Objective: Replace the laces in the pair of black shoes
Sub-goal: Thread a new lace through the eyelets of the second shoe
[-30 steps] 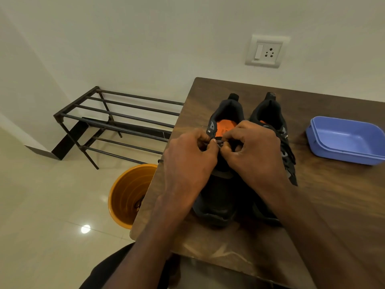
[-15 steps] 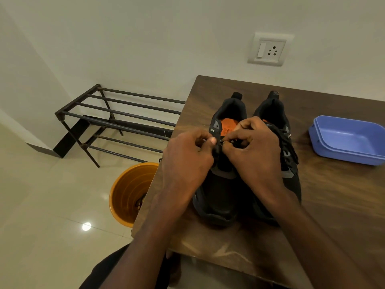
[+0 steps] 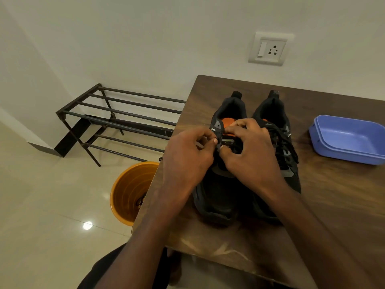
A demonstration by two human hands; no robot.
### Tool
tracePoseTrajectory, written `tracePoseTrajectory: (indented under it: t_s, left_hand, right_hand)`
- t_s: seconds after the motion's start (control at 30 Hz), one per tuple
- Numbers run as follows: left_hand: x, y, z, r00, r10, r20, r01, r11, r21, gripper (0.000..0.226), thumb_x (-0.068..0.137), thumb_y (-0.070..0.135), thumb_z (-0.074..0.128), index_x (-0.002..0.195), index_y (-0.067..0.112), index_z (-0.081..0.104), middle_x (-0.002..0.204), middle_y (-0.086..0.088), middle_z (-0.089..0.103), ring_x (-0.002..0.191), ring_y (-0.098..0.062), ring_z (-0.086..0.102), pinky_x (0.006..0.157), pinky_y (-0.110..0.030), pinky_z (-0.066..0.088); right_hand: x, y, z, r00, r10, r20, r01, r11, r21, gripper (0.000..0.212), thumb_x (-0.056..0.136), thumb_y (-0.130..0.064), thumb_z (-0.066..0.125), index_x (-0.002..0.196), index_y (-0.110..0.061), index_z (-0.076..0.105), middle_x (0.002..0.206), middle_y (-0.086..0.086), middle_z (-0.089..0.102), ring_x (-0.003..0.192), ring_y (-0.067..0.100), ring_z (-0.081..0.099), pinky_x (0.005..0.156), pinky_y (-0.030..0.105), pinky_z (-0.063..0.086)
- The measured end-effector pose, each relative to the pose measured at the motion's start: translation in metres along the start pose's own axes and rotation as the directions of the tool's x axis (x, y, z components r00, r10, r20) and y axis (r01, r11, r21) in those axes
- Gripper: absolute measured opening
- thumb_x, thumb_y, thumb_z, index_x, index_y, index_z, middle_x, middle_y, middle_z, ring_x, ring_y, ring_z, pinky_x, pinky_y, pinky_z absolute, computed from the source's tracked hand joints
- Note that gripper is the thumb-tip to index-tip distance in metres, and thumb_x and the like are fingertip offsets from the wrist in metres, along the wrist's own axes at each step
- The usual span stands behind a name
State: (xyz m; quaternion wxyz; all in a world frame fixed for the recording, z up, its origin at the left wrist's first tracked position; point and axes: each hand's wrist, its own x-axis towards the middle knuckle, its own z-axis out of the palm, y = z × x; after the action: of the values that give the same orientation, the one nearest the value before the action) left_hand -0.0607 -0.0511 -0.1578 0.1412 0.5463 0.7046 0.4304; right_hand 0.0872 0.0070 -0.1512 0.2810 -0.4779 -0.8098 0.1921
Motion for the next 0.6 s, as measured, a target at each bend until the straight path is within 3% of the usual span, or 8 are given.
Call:
tracePoseTrajectory:
  t_s: [0.1,0.2,0.23,0.27,0.37,0.47,0.53,0.6]
  left_hand:
    - [0.006,0.006,-0.008,0.995,0.01,-0.094,-0.033,0.969,-0.244,0.008,0.099,0.024,0.063,0.102,0.02,0.069,0.095,0.004,0.073,0.092,-0.012,0.071,0.082,-0.032,0.062]
    - [0.013,0.01,-0.02,0.981,-0.142,-0.136,0.007,0.718,-0.696,0.01,0.108,0.016,0.048,0.108,0.012,0.057,0.094,-0.005,0.072,0.094,-0.021,0.073,0.074,-0.03,0.057]
    - [0.015,0.007,-0.02,0.98,-0.155,-0.128,0.02,0.707,-0.707,0.01,0.109,0.017,0.047,0.111,0.012,0.056,0.09,-0.004,0.069,0.089,-0.02,0.07,0.073,-0.03,0.055]
    - [0.016,0.003,-0.017,0.984,-0.136,-0.116,0.031,0.769,-0.638,0.011,0.108,0.019,0.049,0.114,0.013,0.057,0.09,-0.001,0.064,0.086,-0.015,0.066,0.073,-0.028,0.053]
    - [0.013,-0.009,-0.004,0.999,0.046,0.017,-0.043,0.987,-0.154,0.008,0.102,0.024,0.063,0.11,0.025,0.062,0.105,0.007,0.057,0.092,-0.002,0.057,0.078,-0.014,0.047]
    - [0.012,-0.012,0.001,0.992,0.05,0.116,-0.052,0.999,0.013,0.012,0.093,0.023,0.074,0.096,0.031,0.065,0.113,0.006,0.055,0.102,-0.006,0.056,0.084,-0.018,0.051]
    - [0.013,-0.008,-0.003,0.995,0.074,0.07,-0.071,0.997,-0.043,0.015,0.097,0.017,0.068,0.092,0.03,0.063,0.111,0.003,0.061,0.101,-0.007,0.059,0.084,-0.026,0.056]
    - [0.014,0.001,-0.01,1.0,-0.007,-0.027,-0.005,0.899,-0.438,0.011,0.104,0.014,0.056,0.1,0.022,0.062,0.107,-0.003,0.069,0.099,-0.011,0.066,0.076,-0.027,0.055]
  right_hand:
    - [-0.003,0.0,-0.006,0.997,-0.041,0.068,0.046,0.996,-0.079,0.066,0.086,-0.049,0.069,0.146,-0.031,0.047,0.144,-0.012,0.044,0.121,0.014,0.039,0.096,0.034,0.043]
    - [-0.004,0.001,-0.01,0.993,-0.064,0.1,0.077,0.987,-0.139,0.074,0.086,-0.055,0.069,0.15,-0.032,0.04,0.149,-0.012,0.041,0.126,0.016,0.039,0.1,0.033,0.041]
    - [-0.003,0.001,-0.01,0.993,-0.067,0.101,0.081,0.986,-0.143,0.075,0.086,-0.054,0.069,0.151,-0.032,0.039,0.15,-0.011,0.041,0.127,0.015,0.039,0.1,0.033,0.04]
    - [-0.004,0.001,-0.01,0.992,-0.069,0.103,0.084,0.986,-0.147,0.076,0.086,-0.054,0.069,0.151,-0.031,0.039,0.151,-0.011,0.041,0.127,0.015,0.039,0.102,0.033,0.04]
    - [-0.005,0.0,-0.009,0.992,-0.077,0.096,0.091,0.985,-0.148,0.076,0.085,-0.053,0.069,0.151,-0.031,0.039,0.15,-0.011,0.041,0.126,0.013,0.038,0.101,0.033,0.041]
    - [-0.005,0.001,-0.01,0.993,-0.081,0.089,0.092,0.988,-0.124,0.074,0.084,-0.052,0.07,0.149,-0.03,0.041,0.148,-0.012,0.042,0.124,0.011,0.038,0.099,0.029,0.04]
    - [-0.004,0.001,-0.011,0.992,-0.081,0.094,0.091,0.989,-0.115,0.074,0.085,-0.051,0.071,0.15,-0.03,0.041,0.15,-0.012,0.042,0.127,0.01,0.038,0.1,0.027,0.036]
    - [-0.004,0.002,-0.012,0.992,-0.081,0.099,0.092,0.99,-0.112,0.075,0.086,-0.052,0.071,0.151,-0.031,0.04,0.152,-0.013,0.041,0.13,0.01,0.037,0.102,0.025,0.033]
